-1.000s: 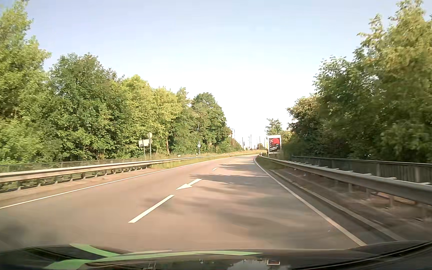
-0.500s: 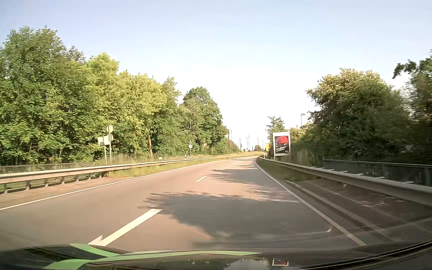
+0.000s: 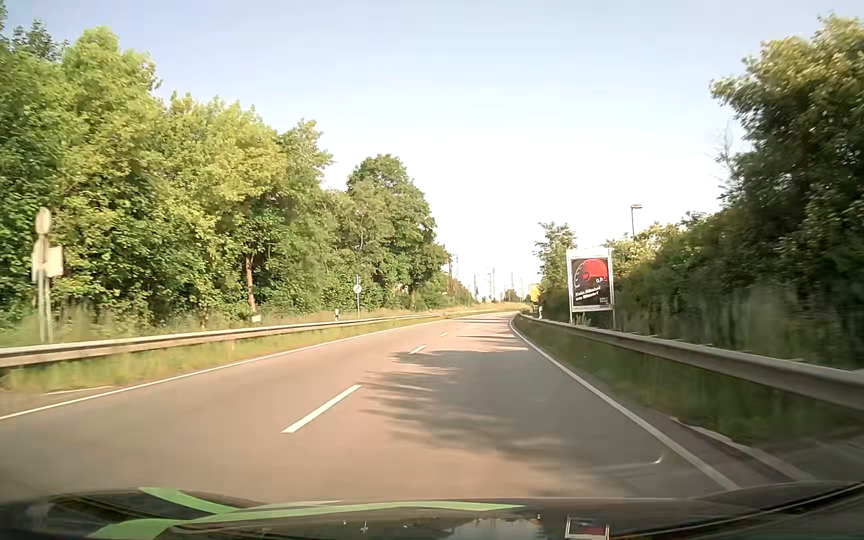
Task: Follow the waypoints while adhering to traffic rules and regulations
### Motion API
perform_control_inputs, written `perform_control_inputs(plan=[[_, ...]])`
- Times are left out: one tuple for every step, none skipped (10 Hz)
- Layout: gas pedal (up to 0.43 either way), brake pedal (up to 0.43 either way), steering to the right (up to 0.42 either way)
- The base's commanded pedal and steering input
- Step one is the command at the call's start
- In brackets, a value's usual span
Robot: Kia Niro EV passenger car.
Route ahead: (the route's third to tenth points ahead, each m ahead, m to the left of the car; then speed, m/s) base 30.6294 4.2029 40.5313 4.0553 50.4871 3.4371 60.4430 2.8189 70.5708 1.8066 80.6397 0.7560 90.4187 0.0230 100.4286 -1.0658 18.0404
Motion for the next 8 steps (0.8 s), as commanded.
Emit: perform_control_inputs(plan=[[0.209,0.000,0.002],[0.209,0.000,0.003],[0.220,0.000,0.002],[0.220,0.000,0.003],[0.220,0.000,0.002],[0.220,0.000,0.003],[0.209,0.000,0.003],[0.177,0.000,0.003]])
